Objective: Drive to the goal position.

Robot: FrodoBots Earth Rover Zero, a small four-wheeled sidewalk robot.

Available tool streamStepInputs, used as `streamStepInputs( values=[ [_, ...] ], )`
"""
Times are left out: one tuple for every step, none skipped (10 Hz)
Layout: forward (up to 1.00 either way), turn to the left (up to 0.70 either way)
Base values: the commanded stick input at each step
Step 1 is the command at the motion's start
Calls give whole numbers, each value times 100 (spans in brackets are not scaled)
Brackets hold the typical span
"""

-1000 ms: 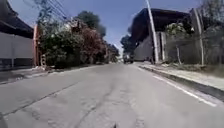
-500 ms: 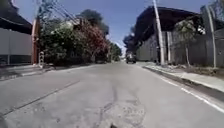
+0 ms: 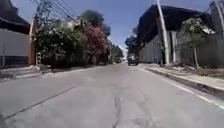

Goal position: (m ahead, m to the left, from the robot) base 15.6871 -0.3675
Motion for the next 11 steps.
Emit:
streamStepInputs(
  values=[
    [100, -40],
    [100, -40],
    [100, 0],
    [100, 0],
    [100, 0],
    [100, 0],
    [100, 0],
    [100, 0],
    [100, 0],
    [100, 0],
    [100, 0]
  ],
)
